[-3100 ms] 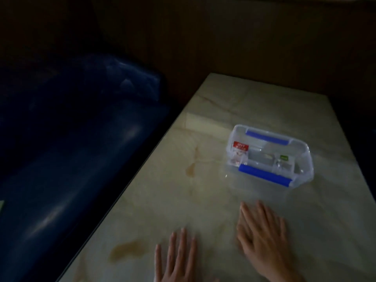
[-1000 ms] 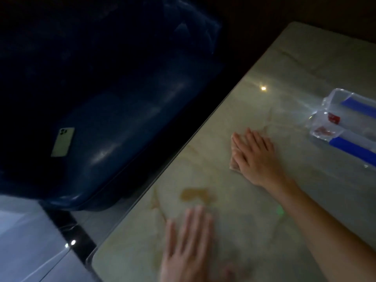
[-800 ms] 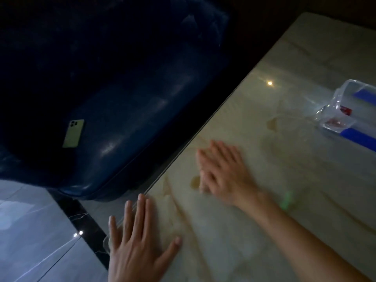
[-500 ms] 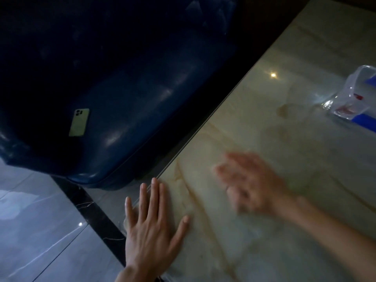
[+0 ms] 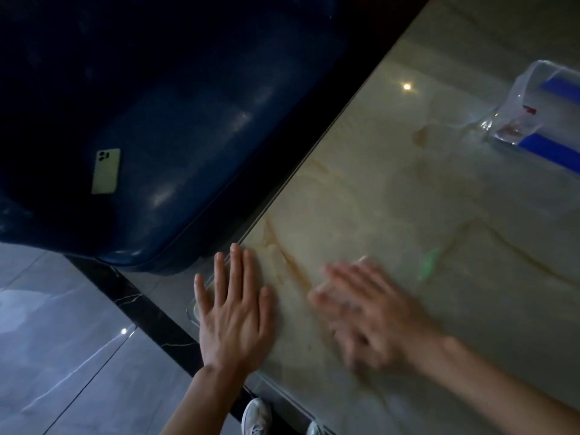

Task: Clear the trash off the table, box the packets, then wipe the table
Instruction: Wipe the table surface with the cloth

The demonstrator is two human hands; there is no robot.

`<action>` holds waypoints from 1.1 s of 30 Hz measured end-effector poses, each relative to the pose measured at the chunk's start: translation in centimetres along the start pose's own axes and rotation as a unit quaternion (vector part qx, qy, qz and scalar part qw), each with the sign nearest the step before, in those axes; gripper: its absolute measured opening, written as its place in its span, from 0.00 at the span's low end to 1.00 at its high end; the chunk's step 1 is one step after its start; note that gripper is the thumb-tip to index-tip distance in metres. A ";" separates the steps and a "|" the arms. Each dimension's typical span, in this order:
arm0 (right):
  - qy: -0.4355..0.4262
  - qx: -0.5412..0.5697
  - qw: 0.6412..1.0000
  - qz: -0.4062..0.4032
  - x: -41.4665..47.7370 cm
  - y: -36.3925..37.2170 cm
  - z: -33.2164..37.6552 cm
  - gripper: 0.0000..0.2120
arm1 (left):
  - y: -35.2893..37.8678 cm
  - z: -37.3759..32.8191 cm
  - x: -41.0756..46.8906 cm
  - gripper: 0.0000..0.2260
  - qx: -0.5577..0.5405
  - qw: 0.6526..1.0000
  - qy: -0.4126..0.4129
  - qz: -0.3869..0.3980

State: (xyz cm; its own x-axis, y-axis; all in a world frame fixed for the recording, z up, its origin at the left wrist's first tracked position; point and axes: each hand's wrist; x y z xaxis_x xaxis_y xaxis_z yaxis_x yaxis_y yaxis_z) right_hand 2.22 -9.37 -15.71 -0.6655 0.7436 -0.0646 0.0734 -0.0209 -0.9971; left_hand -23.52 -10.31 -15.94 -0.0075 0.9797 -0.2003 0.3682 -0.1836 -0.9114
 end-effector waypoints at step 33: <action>0.453 0.044 0.890 -0.003 -11.1 0.3 9.3 0.30 | -0.8 -1.7 -1.5 0.30 0.041 0.981 0.178 0.066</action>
State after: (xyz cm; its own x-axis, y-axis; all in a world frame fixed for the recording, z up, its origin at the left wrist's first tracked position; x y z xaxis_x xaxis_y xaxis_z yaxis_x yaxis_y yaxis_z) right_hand 2.70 -23.85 -15.69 0.2093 0.9771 -0.0387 -0.0129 -0.0368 -0.9992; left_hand -22.19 -11.46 -14.26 0.3649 0.9108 -0.1933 0.2689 -0.3018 -0.9147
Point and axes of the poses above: each hand's wrist, its own x-axis towards the middle knuckle, its own y-axis out of the palm, z = x × y, and after that the axes turned 10 degrees about -x, right-handed
